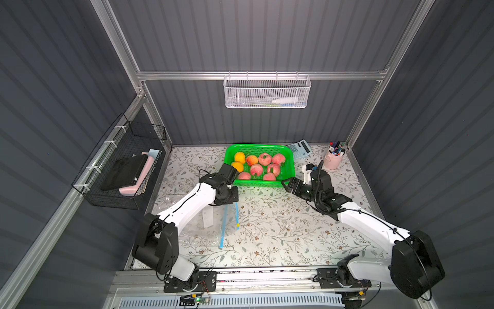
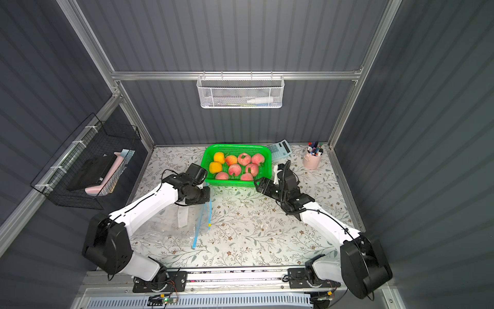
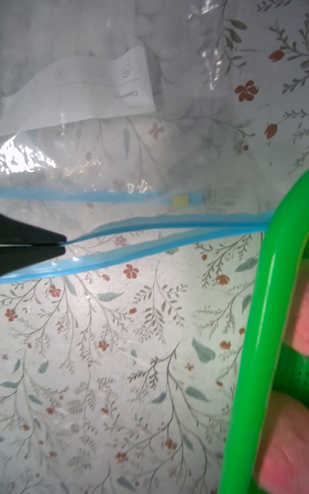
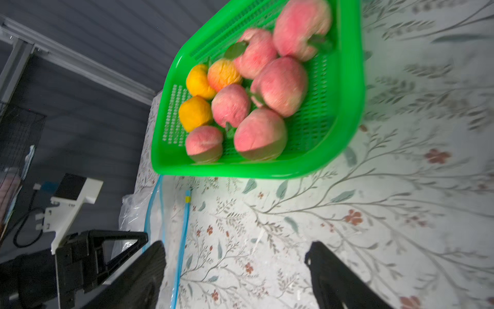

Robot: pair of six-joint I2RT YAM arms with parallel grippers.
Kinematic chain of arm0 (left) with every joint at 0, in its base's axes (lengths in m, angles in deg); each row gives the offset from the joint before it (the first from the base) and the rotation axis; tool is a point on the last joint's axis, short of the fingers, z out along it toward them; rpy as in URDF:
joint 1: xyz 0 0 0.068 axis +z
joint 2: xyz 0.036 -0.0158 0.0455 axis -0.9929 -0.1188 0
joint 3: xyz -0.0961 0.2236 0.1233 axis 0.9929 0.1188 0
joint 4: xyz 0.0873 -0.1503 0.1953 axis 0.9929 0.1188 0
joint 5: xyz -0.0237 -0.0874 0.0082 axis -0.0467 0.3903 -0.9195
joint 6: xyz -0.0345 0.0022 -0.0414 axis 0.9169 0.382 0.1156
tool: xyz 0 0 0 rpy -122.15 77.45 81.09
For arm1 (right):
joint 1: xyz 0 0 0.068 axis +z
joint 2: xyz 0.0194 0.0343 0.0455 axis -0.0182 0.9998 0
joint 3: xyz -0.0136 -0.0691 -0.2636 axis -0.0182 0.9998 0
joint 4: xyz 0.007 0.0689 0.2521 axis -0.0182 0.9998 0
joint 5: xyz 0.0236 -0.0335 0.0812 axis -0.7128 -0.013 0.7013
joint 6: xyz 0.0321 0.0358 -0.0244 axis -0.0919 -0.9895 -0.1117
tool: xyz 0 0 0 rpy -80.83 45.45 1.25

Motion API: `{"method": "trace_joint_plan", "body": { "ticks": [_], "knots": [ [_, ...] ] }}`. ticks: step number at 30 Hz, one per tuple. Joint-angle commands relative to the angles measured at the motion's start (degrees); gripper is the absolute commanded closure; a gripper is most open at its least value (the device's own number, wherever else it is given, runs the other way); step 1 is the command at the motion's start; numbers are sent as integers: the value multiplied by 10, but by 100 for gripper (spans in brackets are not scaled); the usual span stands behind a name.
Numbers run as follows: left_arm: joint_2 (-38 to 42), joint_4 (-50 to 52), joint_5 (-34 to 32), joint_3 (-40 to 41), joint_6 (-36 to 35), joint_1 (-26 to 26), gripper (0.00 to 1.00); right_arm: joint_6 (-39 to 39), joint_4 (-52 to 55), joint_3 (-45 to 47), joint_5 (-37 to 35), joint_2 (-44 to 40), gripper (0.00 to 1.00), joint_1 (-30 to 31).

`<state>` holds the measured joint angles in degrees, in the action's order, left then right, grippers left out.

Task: Place the peach in a zip-top bag and seal the zipper
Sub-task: Pick up the zipper food storage bag at the center of the board, then open the zipper of the food storage bag.

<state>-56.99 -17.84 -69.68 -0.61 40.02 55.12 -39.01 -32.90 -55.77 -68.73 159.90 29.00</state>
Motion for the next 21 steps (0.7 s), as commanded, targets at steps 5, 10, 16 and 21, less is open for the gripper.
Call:
{"method": "trace_joint_plan", "body": {
  "ticks": [5,10,16,21],
  "knots": [
    [52,-20,78,38,-20,-3,100,-65,-66,-3,-2,47,20,126],
    [46,-15,74,33,-36,-3,100,-62,-58,-75,18,137,29,174],
    [56,-27,81,43,-43,-3,100,-52,-38,-152,42,232,33,214],
    [57,-30,83,44,-47,-3,100,-49,-32,-198,50,282,41,228]
  ]
}}
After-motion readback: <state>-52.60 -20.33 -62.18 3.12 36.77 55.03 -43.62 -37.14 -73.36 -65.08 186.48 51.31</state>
